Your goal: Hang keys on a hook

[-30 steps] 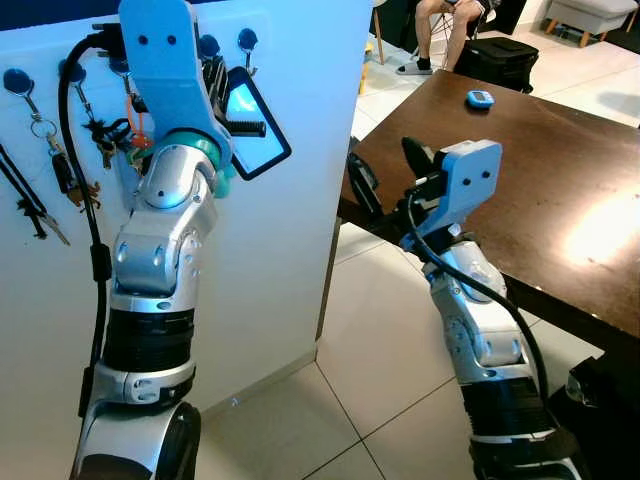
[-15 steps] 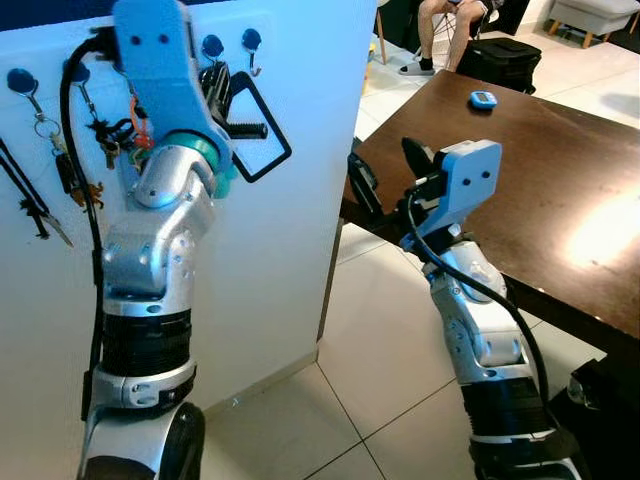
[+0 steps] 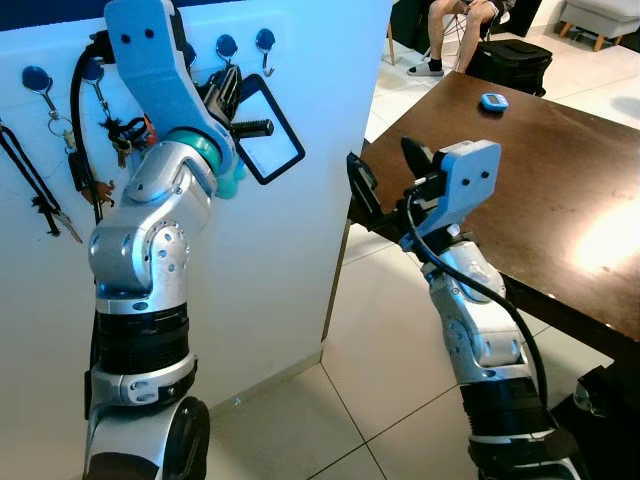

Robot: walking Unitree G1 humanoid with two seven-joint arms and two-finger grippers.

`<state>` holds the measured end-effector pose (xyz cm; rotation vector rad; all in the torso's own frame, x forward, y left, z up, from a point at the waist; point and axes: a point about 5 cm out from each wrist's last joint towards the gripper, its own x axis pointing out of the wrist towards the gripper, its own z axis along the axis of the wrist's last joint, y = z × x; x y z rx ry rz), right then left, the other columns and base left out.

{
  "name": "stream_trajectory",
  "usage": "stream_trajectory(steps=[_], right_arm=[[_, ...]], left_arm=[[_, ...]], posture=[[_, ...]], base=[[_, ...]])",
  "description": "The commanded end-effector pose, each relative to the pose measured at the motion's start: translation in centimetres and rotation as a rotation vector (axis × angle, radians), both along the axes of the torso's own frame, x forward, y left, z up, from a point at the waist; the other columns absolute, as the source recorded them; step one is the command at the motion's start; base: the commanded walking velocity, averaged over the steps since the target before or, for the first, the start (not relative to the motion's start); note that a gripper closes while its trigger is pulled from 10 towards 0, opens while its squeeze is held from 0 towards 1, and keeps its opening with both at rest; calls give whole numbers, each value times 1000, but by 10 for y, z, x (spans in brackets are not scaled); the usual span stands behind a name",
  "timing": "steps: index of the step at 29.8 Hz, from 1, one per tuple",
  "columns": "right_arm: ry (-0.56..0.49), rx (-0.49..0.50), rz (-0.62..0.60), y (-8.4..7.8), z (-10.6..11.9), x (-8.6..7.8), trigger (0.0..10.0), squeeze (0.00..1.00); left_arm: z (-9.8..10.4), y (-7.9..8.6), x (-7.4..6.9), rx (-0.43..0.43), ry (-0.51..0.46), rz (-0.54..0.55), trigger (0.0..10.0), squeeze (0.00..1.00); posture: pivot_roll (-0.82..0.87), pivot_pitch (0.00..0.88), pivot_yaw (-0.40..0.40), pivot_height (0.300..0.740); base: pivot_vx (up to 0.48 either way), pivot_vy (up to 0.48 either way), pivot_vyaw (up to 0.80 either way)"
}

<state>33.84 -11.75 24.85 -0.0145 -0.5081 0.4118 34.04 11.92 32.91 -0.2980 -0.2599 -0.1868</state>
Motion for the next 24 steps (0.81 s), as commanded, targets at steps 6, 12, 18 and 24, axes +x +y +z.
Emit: stream_trajectory(steps=[6,12,18,24], right_arm=[[8,-9,-2,1,-4,-1,10000,0],[8,-8,-2,1,-4,-1,10000,0],[8,-8,-2,1,-4,-1,10000,0],[8,-7,-3,1,-3,-1,10000,0]], left_arm=[[-36,-11,7,18,203,-77,10000,1000],[-36,-13,6,16,208,-86,10000,1000],[-35,-12,4,14,200,-81,10000,0],[-28,-11,-9,65,65,-83,10000,0]], posture=[[-36,74,78,740],[-36,74,77,740],[-36,75,77,740],[-37,77,78,740]], base=[[0,0,0],[0,0,0],[0,0,0],[0,0,0]])
